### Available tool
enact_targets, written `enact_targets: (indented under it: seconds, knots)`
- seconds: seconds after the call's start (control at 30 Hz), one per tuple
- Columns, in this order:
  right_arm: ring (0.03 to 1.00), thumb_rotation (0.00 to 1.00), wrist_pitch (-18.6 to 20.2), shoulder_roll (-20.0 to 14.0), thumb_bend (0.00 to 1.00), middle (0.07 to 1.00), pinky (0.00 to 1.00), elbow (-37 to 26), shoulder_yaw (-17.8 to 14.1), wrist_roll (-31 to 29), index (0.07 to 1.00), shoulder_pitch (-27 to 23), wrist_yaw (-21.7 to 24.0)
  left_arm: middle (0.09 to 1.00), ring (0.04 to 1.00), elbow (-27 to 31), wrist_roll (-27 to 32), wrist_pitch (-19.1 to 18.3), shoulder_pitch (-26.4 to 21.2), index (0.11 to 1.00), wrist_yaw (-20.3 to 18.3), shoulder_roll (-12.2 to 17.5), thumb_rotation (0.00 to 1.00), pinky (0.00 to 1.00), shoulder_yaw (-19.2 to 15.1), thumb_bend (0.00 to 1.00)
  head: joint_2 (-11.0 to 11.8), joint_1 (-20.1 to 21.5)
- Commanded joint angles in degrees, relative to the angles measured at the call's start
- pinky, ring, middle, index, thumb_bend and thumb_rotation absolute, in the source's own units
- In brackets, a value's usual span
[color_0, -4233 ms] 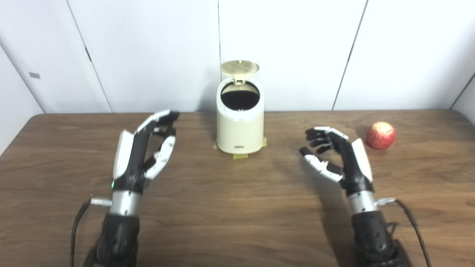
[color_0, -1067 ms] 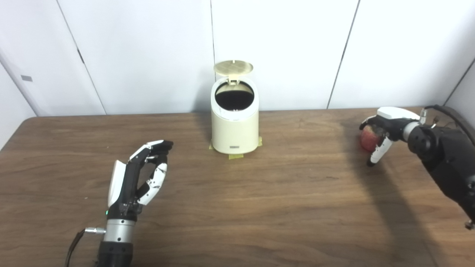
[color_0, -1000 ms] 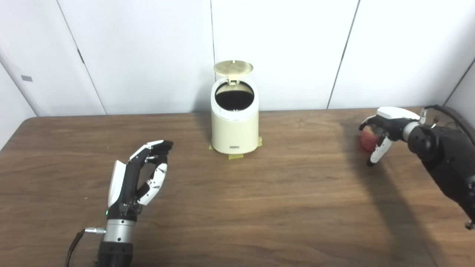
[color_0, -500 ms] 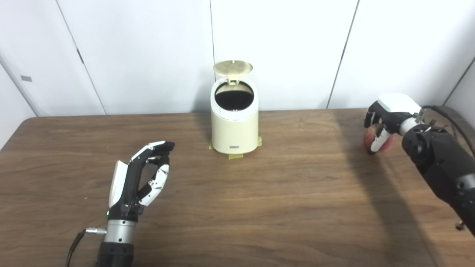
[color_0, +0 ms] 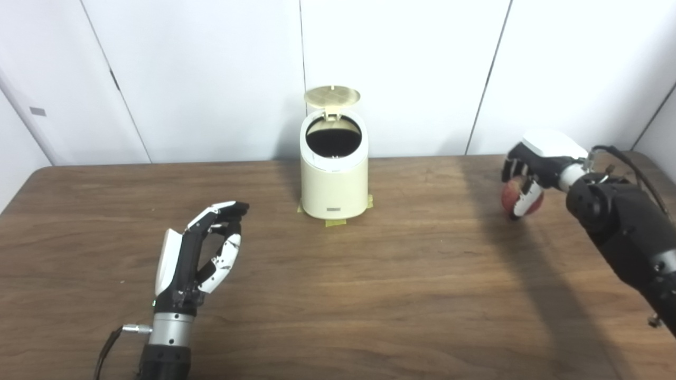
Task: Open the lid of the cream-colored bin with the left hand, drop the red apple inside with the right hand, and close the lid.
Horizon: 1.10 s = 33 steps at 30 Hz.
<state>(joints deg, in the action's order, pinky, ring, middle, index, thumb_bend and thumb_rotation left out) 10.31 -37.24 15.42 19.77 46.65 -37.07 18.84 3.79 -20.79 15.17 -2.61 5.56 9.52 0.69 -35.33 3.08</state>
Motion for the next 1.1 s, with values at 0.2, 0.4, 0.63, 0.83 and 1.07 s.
enact_targets:
  seconds: [0.2,0.4,0.63,0.83,1.07]
  knots:
    - [0.437,0.00,0.62,-1.58,0.53,0.435,0.35,-15.41,-3.39,-3.56,0.487,-4.23,8.49,0.710,0.696,0.18,-0.38,0.56,-1.37,0.702,0.37,-0.23,0.57,0.60,0.41,0.18,0.04,-0.12]
    - [0.428,0.00,2.65,-0.24,0.53,0.432,0.35,-23.98,-3.97,-3.34,0.489,-5.00,13.09,0.712,0.696,-0.02,-0.55,0.15,-1.49,0.705,0.44,-0.16,0.59,0.60,0.42,0.19,0.04,0.00]
    - [0.503,0.00,2.07,2.03,0.52,0.528,0.46,-32.42,-2.91,-1.23,0.462,-7.67,17.13,0.714,0.702,-0.91,-1.08,0.16,-1.84,0.706,0.61,0.02,0.60,0.61,0.66,0.19,0.31,0.25]
    - [0.401,0.00,2.80,7.87,0.52,0.480,0.31,-37.17,-4.08,-1.48,0.502,-9.29,16.31,0.716,0.704,-2.22,-0.89,0.10,-2.18,0.711,0.66,-0.19,0.57,0.61,1.00,0.19,0.95,0.16]
    - [0.411,0.00,-4.56,13.68,0.51,0.529,0.31,-32.89,-3.00,-0.73,0.476,-12.75,10.85,0.722,0.703,-3.31,-0.74,-1.08,-2.30,0.721,0.84,-1.14,0.57,0.61,1.27,0.20,1.30,-0.47]
